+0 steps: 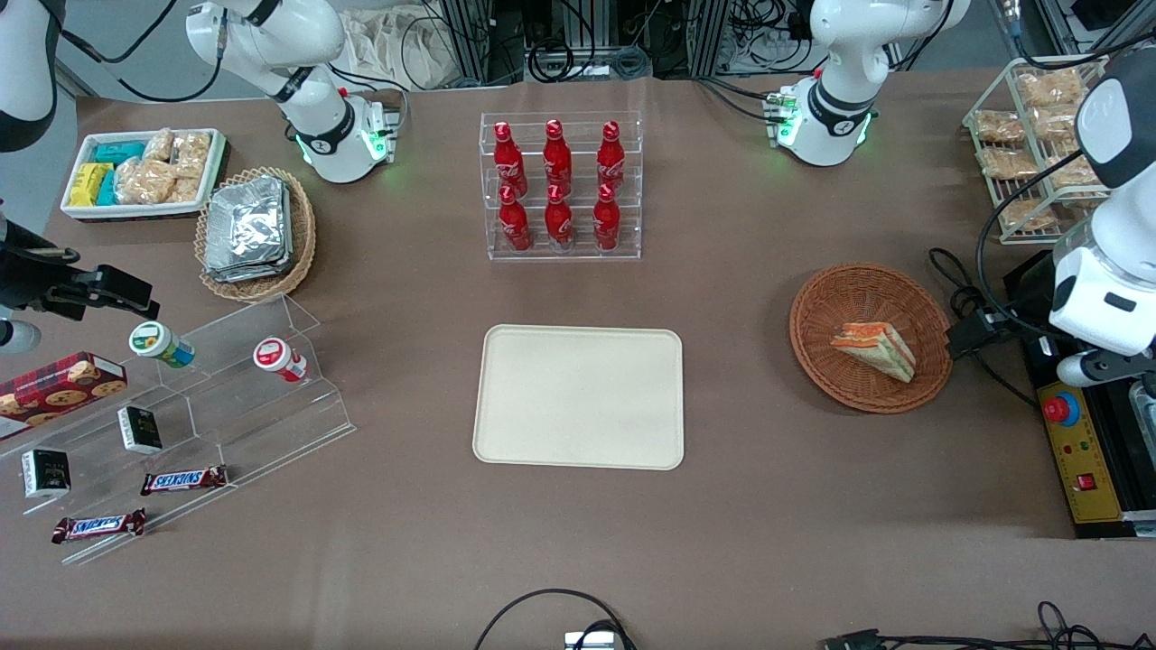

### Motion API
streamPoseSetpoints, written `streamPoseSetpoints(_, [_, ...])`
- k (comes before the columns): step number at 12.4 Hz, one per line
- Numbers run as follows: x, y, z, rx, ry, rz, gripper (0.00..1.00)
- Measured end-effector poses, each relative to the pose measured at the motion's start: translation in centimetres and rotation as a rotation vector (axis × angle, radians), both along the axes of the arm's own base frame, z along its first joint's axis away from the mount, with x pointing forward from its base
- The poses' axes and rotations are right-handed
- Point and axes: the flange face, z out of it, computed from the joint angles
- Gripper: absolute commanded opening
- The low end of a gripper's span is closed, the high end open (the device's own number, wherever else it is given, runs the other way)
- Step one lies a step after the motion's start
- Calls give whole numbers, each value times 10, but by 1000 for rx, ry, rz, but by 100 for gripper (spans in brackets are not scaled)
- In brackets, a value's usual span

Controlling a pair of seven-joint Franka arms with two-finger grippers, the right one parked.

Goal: Place sandwich from basket to tray
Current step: 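Move the left gripper over the wicker basket holding the sandwich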

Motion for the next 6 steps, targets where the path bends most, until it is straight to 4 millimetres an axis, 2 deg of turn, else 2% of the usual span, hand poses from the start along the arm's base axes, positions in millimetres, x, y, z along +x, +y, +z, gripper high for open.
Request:
streamPoseSetpoints(4, [-4, 1, -1, 5, 38, 2, 100])
streamPoseSetpoints(6, [-5, 18, -15, 7, 97, 32, 100])
